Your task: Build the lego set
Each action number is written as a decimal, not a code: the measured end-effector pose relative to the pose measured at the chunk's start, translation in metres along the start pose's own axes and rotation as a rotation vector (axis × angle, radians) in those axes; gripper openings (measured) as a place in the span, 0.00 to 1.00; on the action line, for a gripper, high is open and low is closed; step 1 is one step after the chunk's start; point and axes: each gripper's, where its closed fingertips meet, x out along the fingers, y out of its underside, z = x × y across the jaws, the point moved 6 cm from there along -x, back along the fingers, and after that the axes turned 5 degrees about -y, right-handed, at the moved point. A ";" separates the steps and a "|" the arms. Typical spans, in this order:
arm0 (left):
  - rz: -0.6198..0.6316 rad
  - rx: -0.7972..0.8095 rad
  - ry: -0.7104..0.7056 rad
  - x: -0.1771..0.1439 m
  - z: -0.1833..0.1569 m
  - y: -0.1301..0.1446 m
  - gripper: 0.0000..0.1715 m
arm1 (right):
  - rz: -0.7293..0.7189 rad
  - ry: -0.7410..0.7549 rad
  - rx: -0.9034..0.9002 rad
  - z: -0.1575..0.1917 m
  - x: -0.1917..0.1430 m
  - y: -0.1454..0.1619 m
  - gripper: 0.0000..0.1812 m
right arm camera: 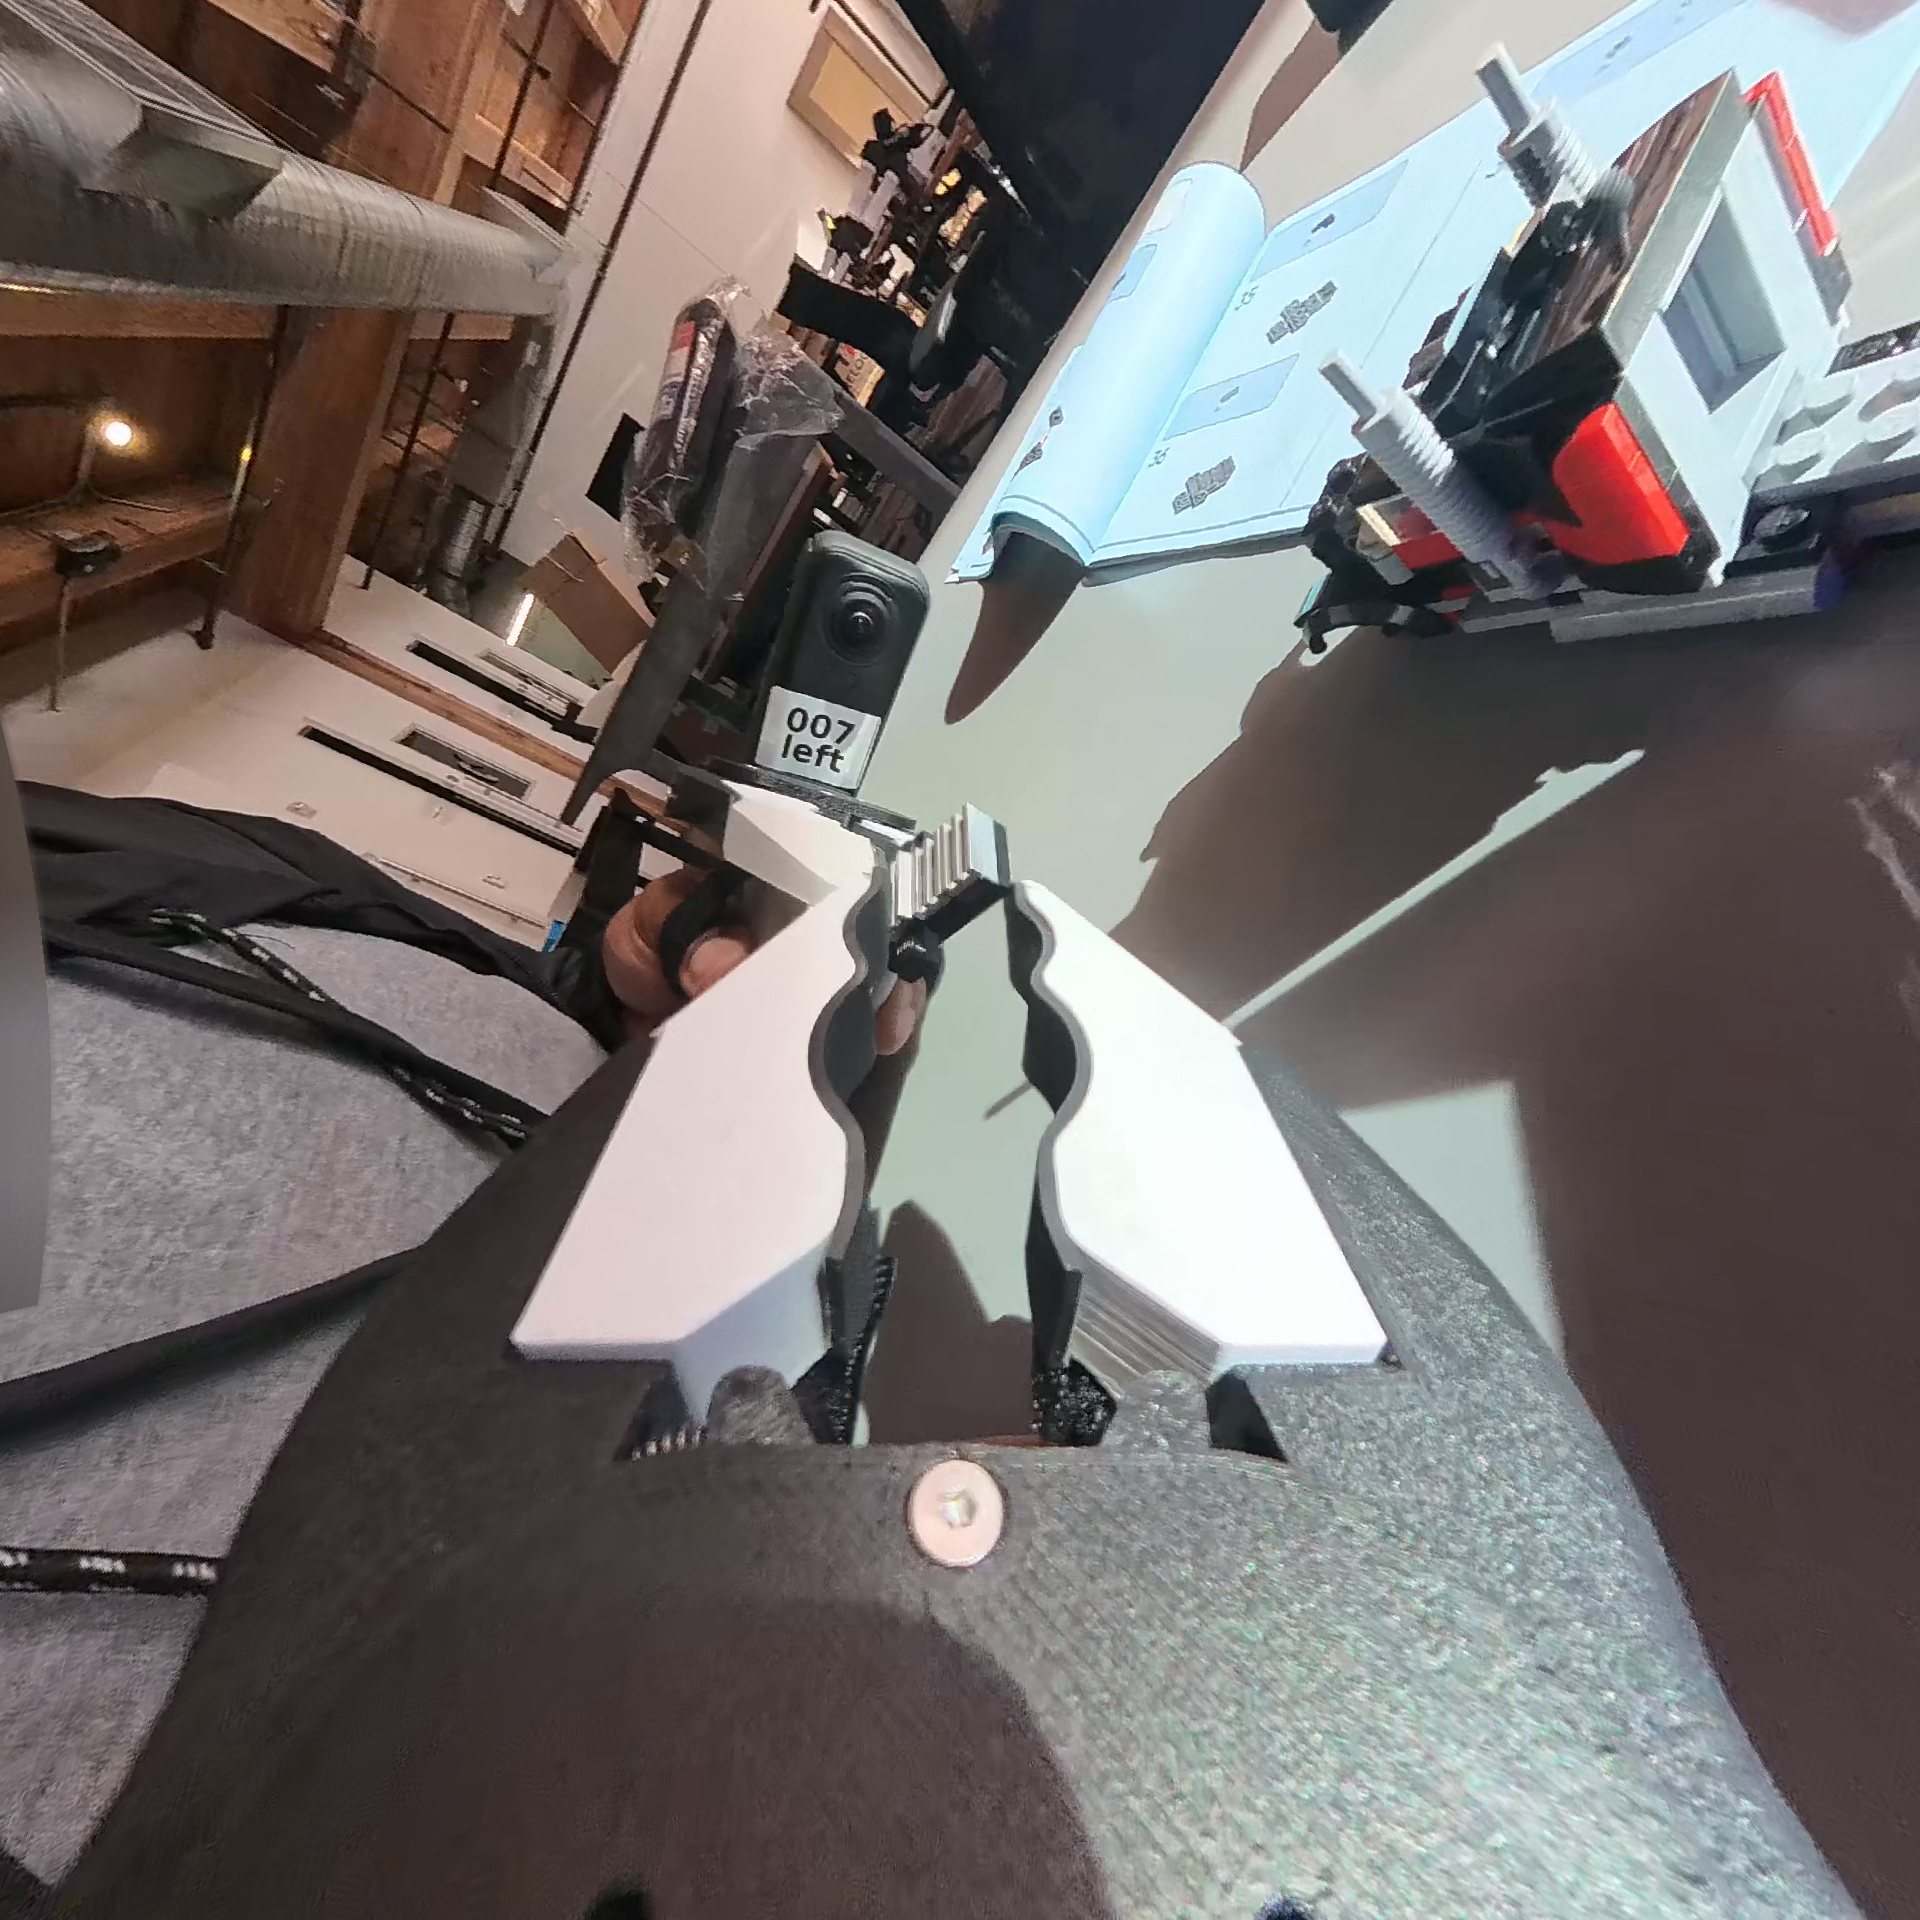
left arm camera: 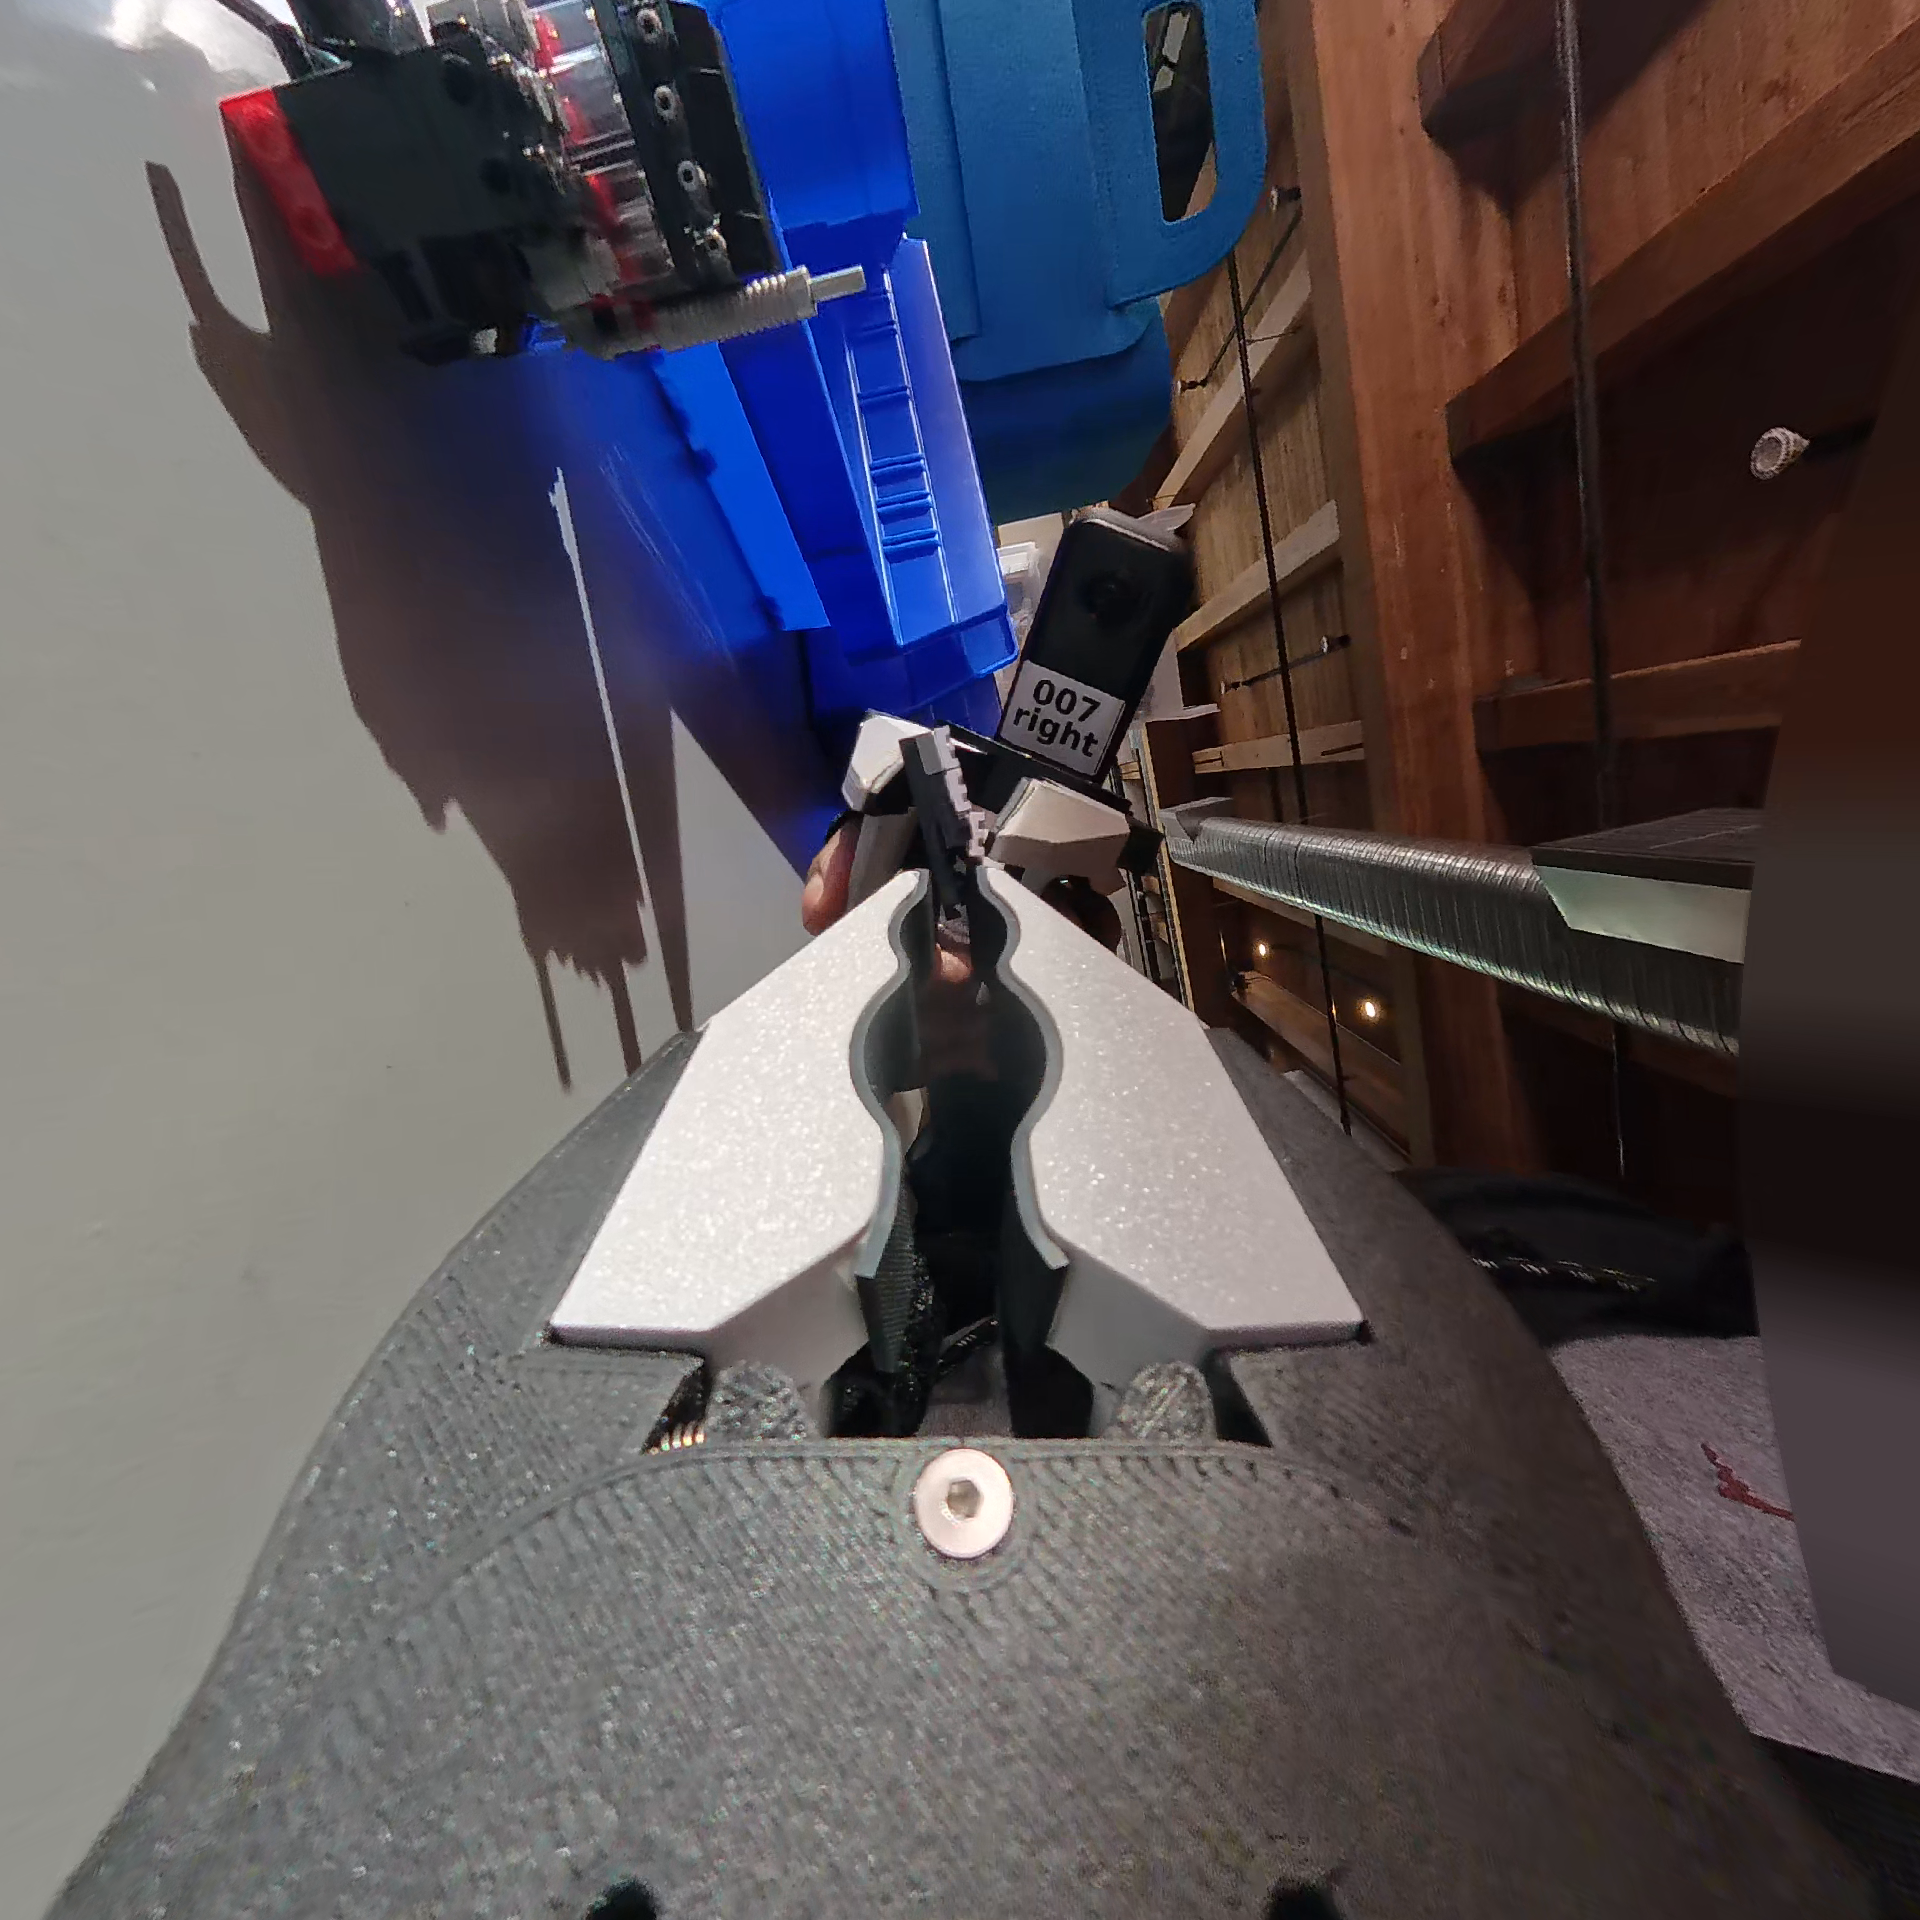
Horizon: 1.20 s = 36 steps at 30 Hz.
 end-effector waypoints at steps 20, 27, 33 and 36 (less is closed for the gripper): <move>-0.006 0.068 -0.004 0.000 -0.005 0.004 0.03 | -0.031 -0.011 -0.075 0.008 -0.001 0.001 0.10; -0.001 0.076 -0.009 0.000 -0.005 0.005 0.04 | -0.021 -0.008 -0.115 0.011 -0.001 0.003 0.08; -0.001 0.070 0.002 0.000 -0.006 0.004 0.03 | -0.030 -0.027 -0.092 0.011 -0.001 0.002 0.08; 0.001 0.058 0.017 0.000 -0.006 0.004 0.03 | -0.039 -0.038 -0.065 0.009 -0.003 0.001 0.09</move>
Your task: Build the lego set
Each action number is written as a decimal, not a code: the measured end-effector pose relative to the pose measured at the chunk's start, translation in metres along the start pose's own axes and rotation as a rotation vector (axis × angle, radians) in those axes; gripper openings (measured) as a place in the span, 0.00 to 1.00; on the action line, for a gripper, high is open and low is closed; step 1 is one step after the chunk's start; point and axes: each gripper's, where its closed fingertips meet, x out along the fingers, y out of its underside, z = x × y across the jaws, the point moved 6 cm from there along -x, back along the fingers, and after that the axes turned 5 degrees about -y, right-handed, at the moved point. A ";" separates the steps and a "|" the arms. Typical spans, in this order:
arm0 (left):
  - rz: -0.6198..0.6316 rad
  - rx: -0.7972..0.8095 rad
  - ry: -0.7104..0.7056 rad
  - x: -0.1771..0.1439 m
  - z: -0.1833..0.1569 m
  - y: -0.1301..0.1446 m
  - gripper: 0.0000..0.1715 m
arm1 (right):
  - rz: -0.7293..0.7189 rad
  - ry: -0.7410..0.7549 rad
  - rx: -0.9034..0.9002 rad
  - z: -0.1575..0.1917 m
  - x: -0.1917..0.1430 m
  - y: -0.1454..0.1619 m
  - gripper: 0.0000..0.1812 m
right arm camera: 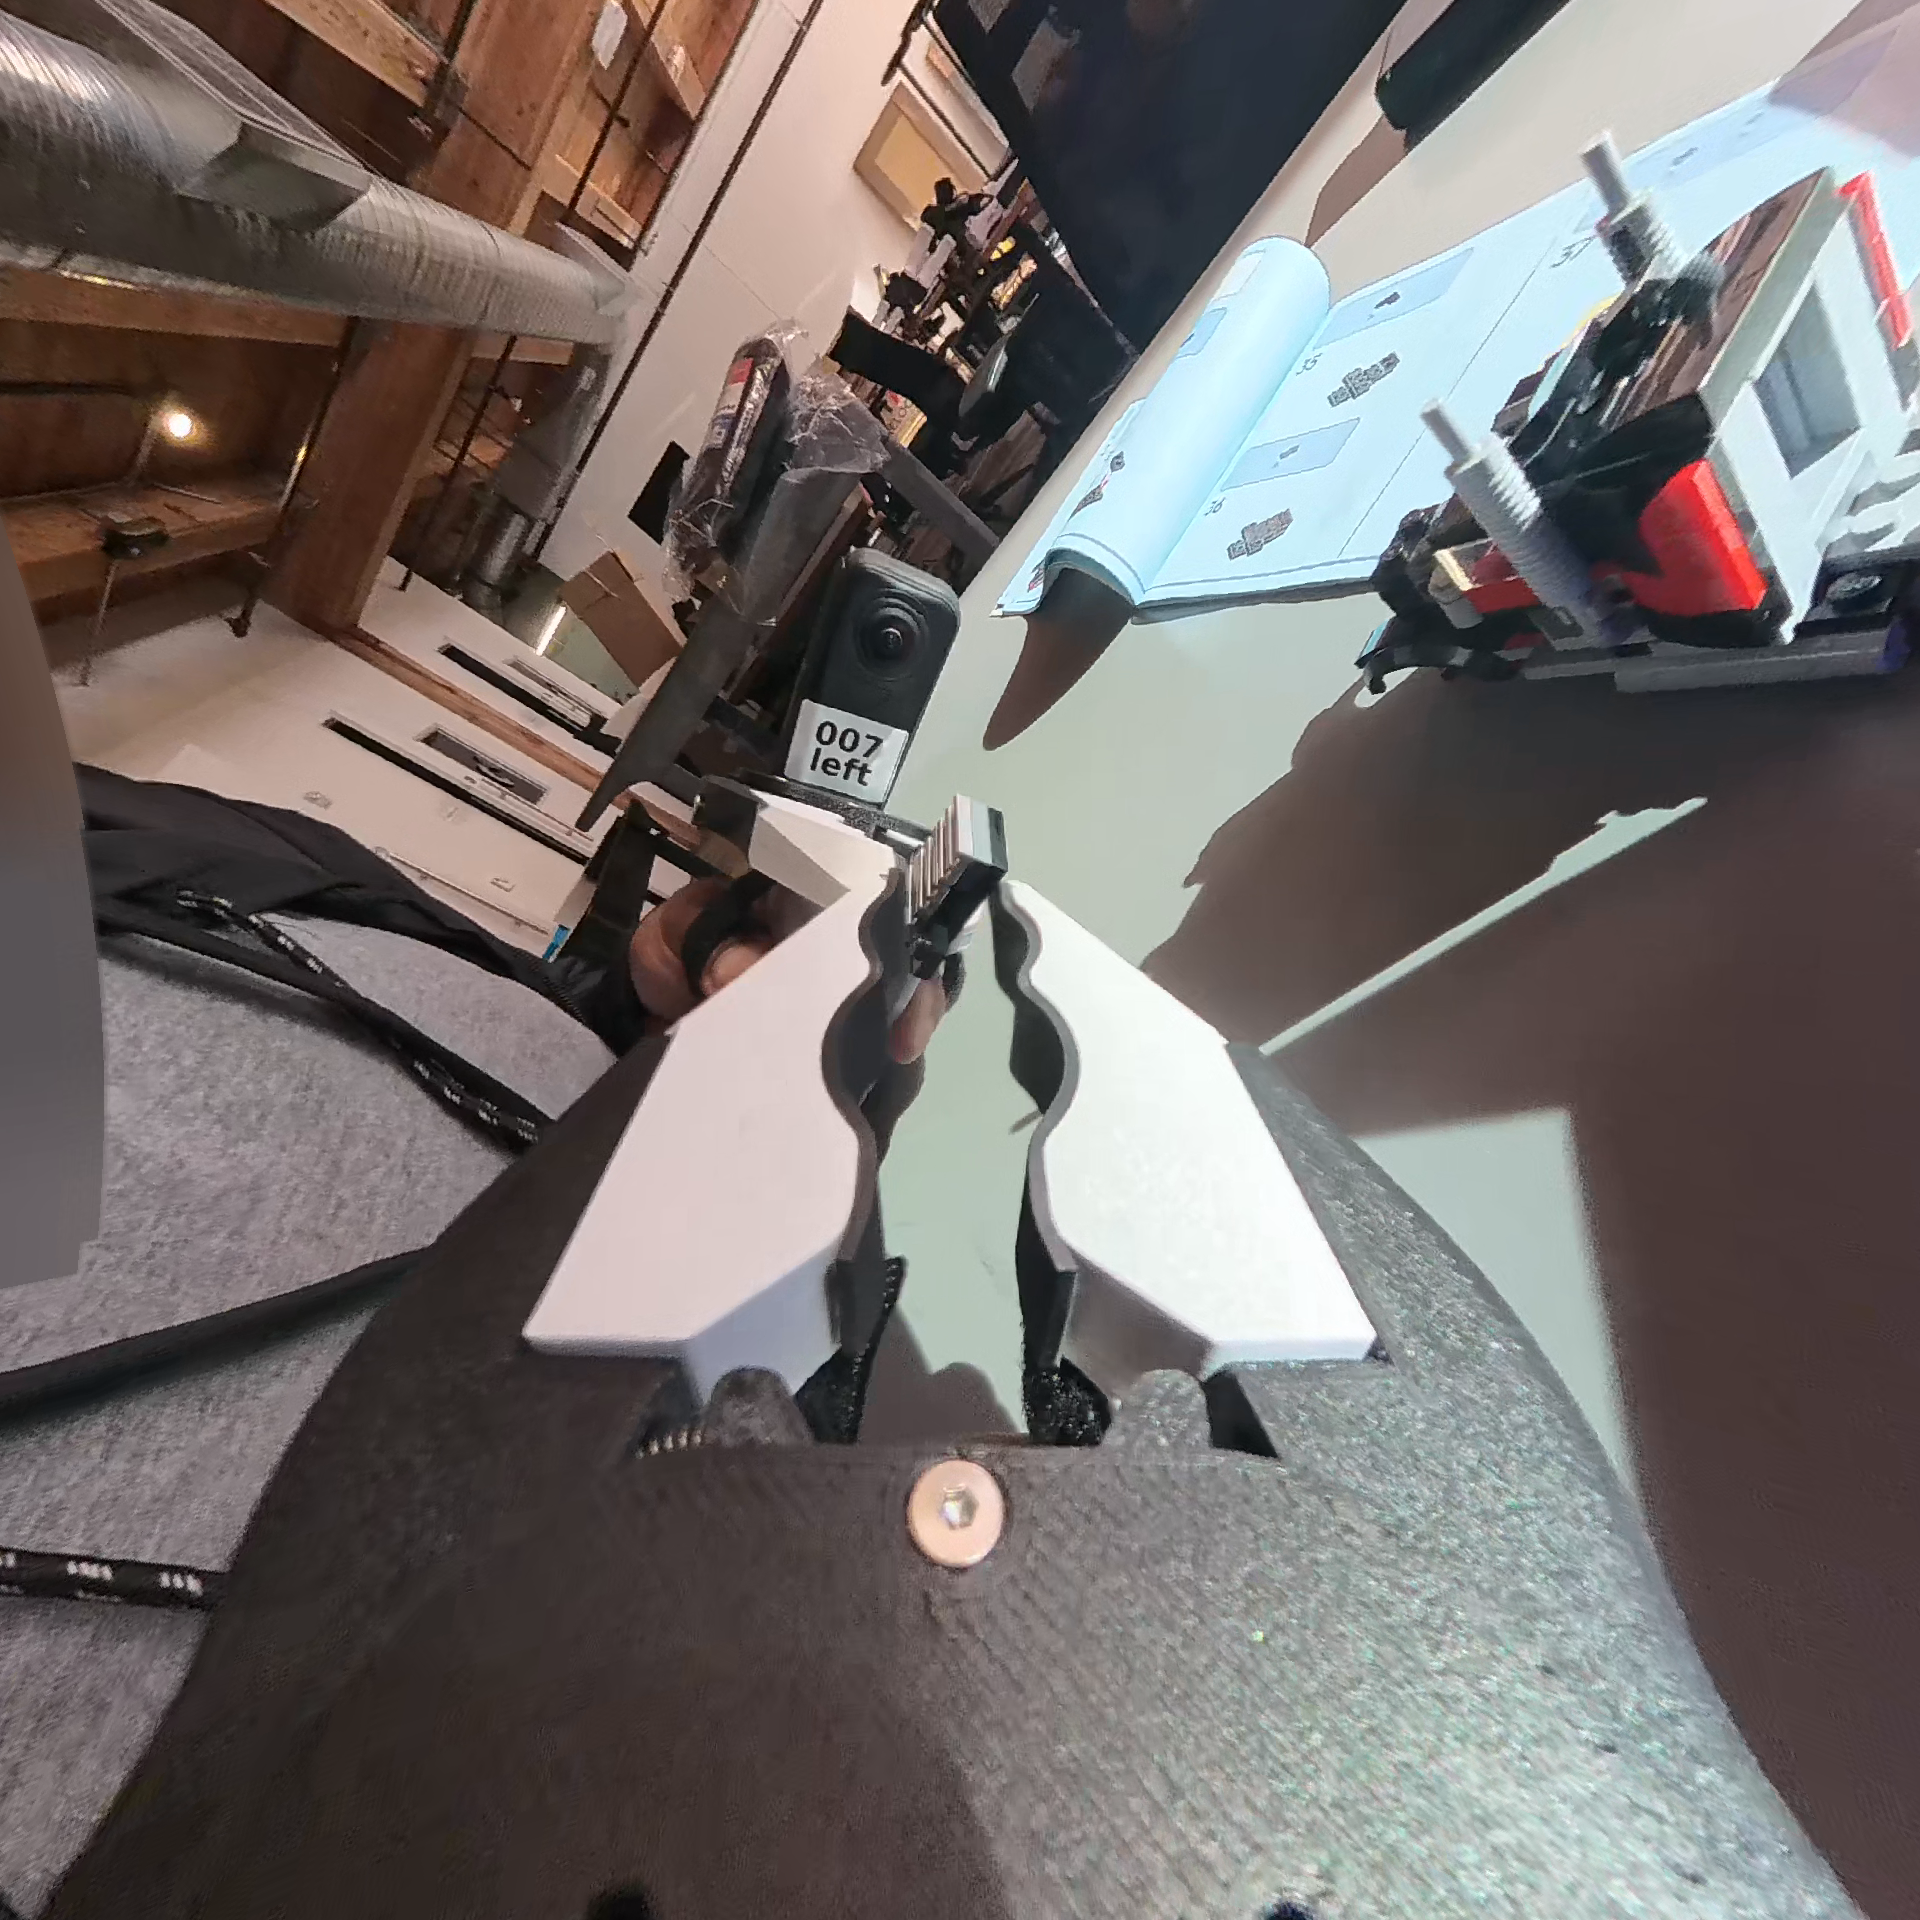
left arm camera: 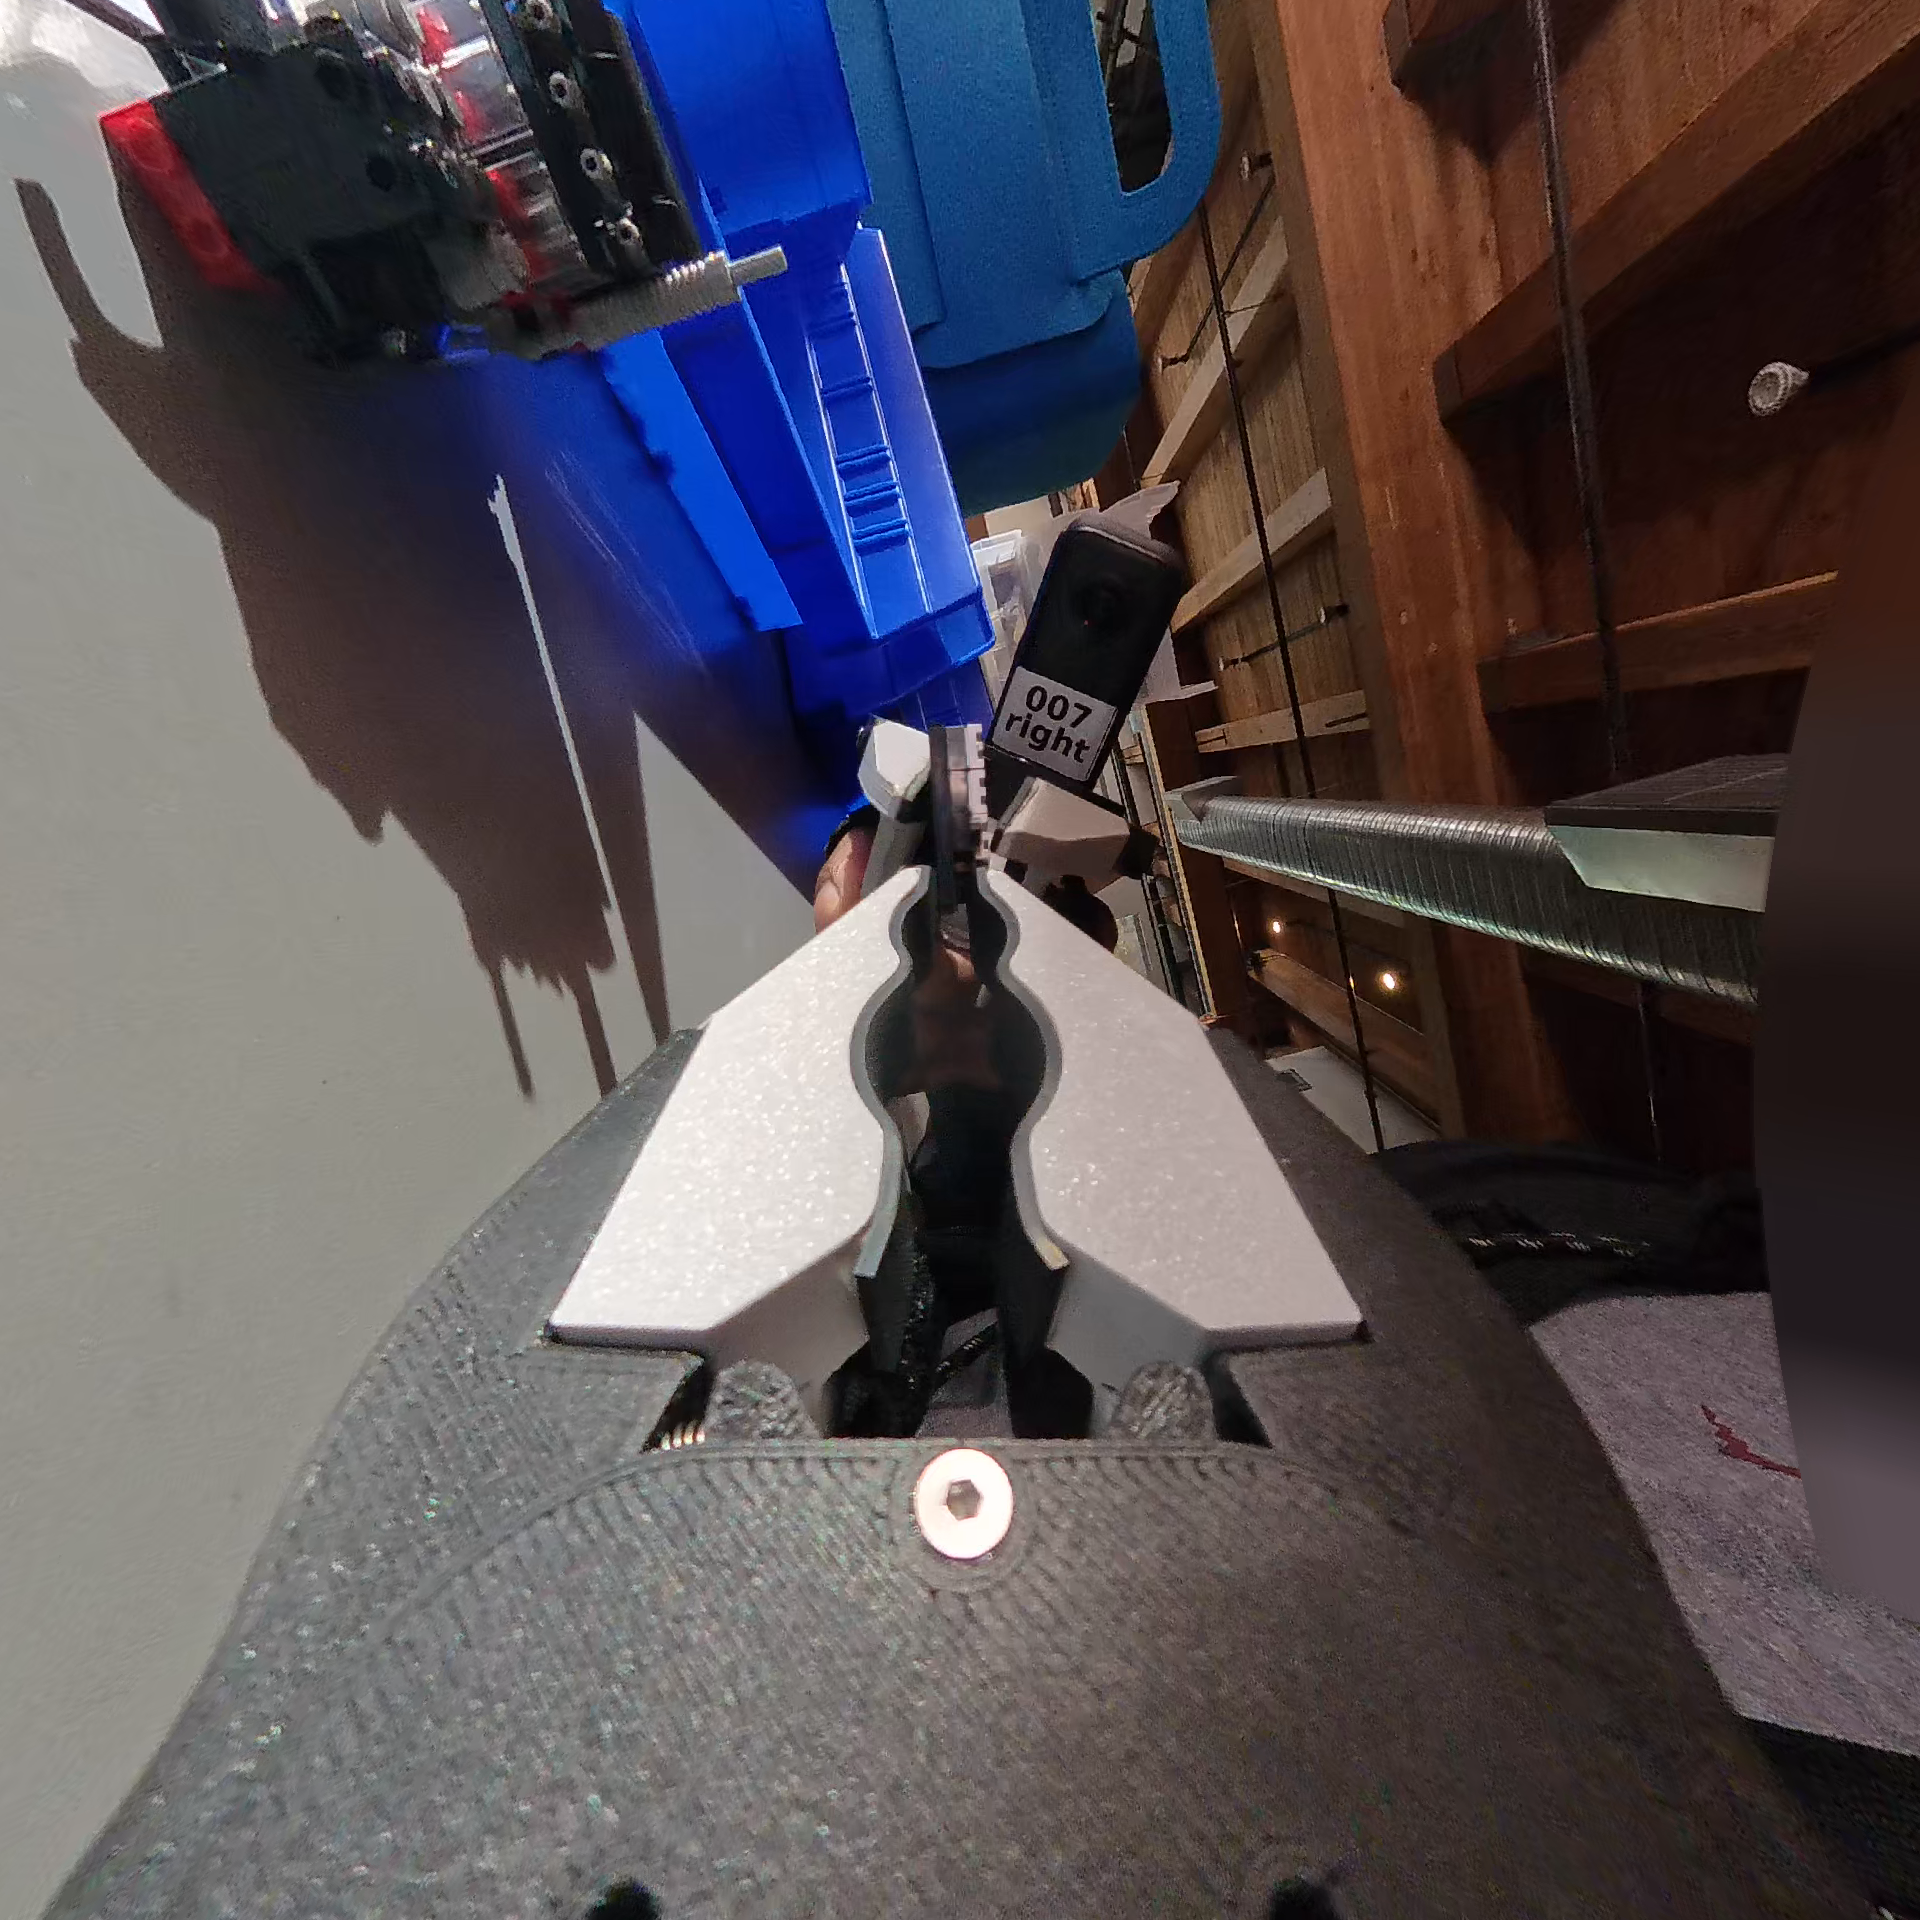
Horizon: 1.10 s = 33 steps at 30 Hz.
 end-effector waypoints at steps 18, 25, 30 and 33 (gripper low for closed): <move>0.000 0.021 0.012 -0.002 -0.003 0.001 0.03 | 0.028 -0.070 0.060 0.001 0.007 0.001 0.09; 0.006 0.038 0.025 -0.002 -0.005 0.003 0.03 | 0.025 -0.127 0.074 0.006 0.007 0.001 0.06; 0.001 0.036 0.022 -0.003 -0.005 0.003 0.03 | 0.030 -0.131 0.088 0.005 0.009 0.002 0.06; 0.000 0.036 0.031 -0.004 -0.005 0.003 0.04 | 0.030 -0.141 0.092 0.006 0.010 0.002 0.06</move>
